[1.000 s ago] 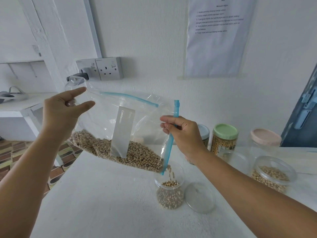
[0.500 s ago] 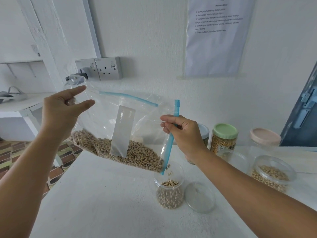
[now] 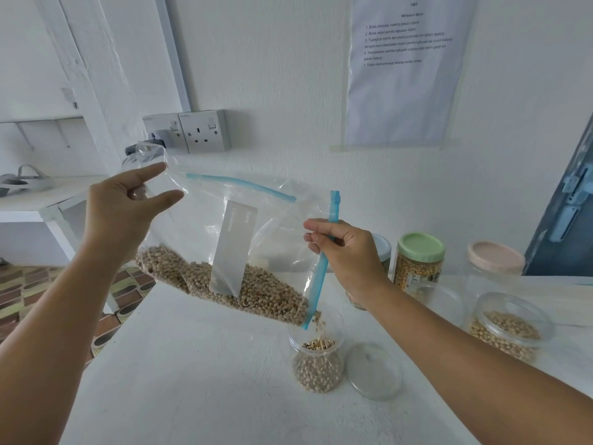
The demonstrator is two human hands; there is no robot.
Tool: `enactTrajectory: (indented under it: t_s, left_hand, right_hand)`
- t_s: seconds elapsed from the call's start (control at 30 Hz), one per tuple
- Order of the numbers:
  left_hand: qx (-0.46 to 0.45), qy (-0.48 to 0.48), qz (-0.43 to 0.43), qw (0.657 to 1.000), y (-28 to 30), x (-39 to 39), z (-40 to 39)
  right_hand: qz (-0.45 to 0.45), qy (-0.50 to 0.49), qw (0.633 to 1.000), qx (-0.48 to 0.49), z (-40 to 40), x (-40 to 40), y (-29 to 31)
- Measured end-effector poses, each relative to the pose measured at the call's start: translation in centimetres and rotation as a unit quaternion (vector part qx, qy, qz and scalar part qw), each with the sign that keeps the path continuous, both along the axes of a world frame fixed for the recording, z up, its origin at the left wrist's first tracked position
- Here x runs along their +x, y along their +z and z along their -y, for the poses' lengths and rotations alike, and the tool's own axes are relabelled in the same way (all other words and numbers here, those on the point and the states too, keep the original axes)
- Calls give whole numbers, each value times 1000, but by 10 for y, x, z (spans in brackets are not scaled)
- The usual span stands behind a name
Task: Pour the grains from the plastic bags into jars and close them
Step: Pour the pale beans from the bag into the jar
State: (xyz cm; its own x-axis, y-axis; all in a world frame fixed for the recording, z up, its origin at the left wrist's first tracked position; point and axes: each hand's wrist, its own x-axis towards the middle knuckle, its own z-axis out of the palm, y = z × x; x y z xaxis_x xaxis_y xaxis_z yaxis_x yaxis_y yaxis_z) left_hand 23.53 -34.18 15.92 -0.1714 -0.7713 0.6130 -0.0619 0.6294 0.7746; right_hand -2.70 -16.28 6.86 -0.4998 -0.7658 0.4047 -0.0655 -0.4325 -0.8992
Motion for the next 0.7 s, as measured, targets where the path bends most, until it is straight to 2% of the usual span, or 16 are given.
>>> enactTrajectory:
  t_s: [0.7]
  left_hand:
    - [-34,-1,15,999,3,-3,-3]
  right_hand:
    - [23,-1,1000,-1,-5,-1,-6]
